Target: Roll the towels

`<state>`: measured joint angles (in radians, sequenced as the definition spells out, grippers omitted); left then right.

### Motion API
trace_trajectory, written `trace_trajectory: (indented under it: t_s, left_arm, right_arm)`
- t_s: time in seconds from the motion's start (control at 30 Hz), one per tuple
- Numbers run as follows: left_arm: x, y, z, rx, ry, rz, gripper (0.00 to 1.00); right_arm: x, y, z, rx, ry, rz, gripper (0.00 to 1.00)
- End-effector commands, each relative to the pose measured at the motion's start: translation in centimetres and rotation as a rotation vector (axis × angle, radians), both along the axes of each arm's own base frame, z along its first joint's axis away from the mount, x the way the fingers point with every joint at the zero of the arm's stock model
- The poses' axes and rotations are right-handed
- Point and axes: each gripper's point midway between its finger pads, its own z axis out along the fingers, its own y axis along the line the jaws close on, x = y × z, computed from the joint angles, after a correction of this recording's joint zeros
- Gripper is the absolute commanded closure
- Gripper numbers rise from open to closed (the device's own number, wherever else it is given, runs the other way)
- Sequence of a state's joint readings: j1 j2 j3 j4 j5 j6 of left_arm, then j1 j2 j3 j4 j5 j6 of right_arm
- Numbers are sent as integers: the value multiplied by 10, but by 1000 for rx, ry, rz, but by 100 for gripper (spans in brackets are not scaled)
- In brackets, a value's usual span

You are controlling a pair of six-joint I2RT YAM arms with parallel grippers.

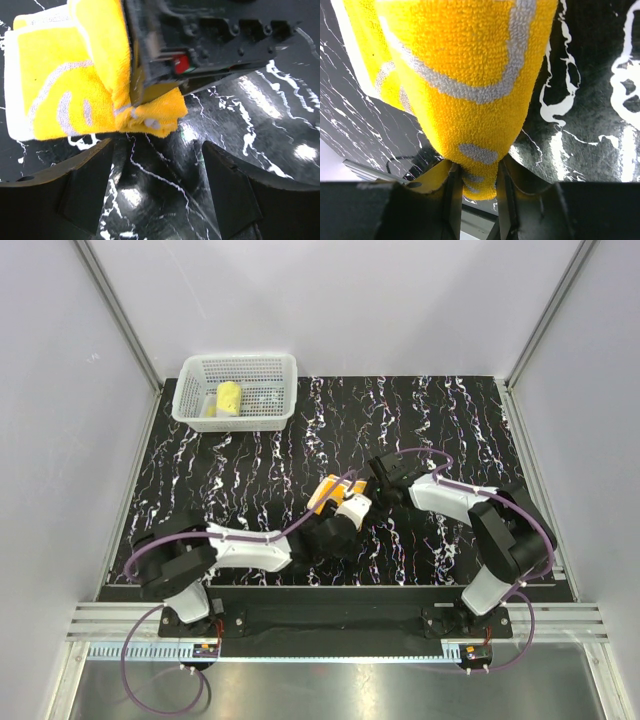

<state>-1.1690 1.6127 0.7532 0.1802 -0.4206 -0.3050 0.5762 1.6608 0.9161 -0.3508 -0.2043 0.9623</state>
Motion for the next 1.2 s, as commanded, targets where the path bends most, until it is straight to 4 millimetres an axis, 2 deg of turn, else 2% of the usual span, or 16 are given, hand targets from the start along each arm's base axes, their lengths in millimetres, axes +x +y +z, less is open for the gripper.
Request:
trace_trajectory:
  t_s: [0.0, 0.27, 0.4, 0.43, 0.67, 0.7, 0.8, 0.93, 1.0, 1.07, 1.17]
  left_arm:
    - [19, -16, 16, 5, -102, 50, 23]
    - [22, -28, 8, 0, -95, 44, 23]
    - [23, -28, -2, 16, -98, 43, 33]
    - [24, -27, -4, 19, -100, 42, 45]
    - [24, -28, -9, 30, -103, 35, 97]
    - [24, -27, -10, 35, -104, 39, 100]
    - [23, -28, -11, 33, -100, 33, 100]
    - [21, -31, -11, 26, -90, 11, 100]
    - [19, -32, -11, 21, -80, -5, 100]
    - [16, -33, -9, 11, -74, -17, 100]
    - [12, -34, -4, -10, -66, -33, 100]
  right_arm:
    - [-11, 3, 11, 4, 30, 18, 81]
    - [-18, 6, 12, 21, 47, 32, 81]
    - [-21, 8, 14, 33, 53, 37, 81]
    - [-22, 9, 15, 38, 54, 40, 81]
    - [-26, 11, 14, 53, 69, 47, 80]
    - [-26, 11, 14, 55, 71, 45, 80]
    - [-27, 11, 16, 56, 70, 46, 79]
    - [-27, 9, 17, 49, 64, 46, 71]
    - [-27, 7, 18, 41, 64, 43, 52]
    - [-25, 3, 19, 15, 56, 35, 40]
    - [-21, -2, 21, -21, 42, 28, 32]
